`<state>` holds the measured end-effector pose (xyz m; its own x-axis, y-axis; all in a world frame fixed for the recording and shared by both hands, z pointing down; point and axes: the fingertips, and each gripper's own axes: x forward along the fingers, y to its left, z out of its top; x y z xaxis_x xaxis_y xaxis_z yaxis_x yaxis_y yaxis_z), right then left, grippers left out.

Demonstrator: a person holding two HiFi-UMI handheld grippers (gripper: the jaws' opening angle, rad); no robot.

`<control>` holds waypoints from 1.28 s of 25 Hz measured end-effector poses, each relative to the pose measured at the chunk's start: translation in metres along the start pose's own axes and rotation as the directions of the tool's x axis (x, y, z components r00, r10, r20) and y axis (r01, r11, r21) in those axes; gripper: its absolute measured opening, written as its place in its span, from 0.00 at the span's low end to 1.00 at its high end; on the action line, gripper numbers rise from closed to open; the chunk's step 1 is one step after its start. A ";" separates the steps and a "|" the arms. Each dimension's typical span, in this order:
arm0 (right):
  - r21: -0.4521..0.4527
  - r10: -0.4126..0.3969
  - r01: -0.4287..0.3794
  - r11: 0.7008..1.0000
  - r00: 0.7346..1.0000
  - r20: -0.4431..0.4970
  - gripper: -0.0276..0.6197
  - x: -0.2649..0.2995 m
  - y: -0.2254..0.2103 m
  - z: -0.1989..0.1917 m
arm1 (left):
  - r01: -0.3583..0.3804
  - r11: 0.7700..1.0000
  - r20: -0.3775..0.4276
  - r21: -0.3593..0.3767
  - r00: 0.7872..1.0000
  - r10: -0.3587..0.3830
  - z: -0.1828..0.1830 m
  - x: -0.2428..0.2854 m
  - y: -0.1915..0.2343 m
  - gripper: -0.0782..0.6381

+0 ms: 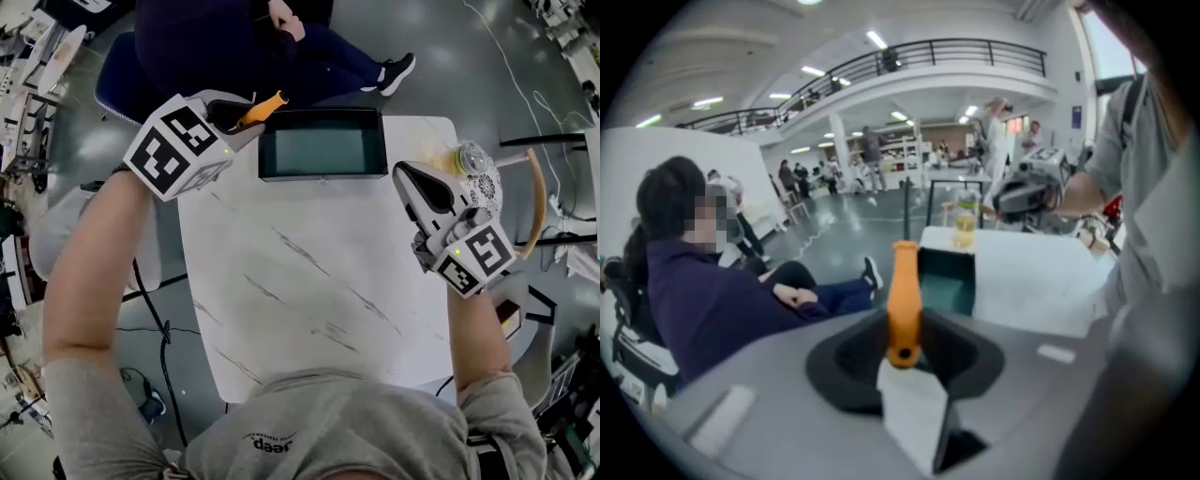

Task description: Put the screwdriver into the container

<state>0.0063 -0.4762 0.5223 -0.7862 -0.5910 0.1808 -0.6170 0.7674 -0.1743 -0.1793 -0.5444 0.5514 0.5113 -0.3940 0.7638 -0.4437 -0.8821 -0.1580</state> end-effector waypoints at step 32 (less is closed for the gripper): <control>0.034 0.011 -0.011 0.999 1.000 -0.011 0.05 0.001 -0.029 -0.056 | 0.269 0.923 -0.466 0.275 0.877 -0.116 -0.045 0.160 -0.055 0.26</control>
<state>0.0257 -0.4851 0.5816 -0.7925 -0.5795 0.1899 -0.6093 0.7649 -0.2090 -0.1062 -0.5467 0.7104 0.1570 -0.1225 0.9800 -0.0697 -0.9912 -0.1128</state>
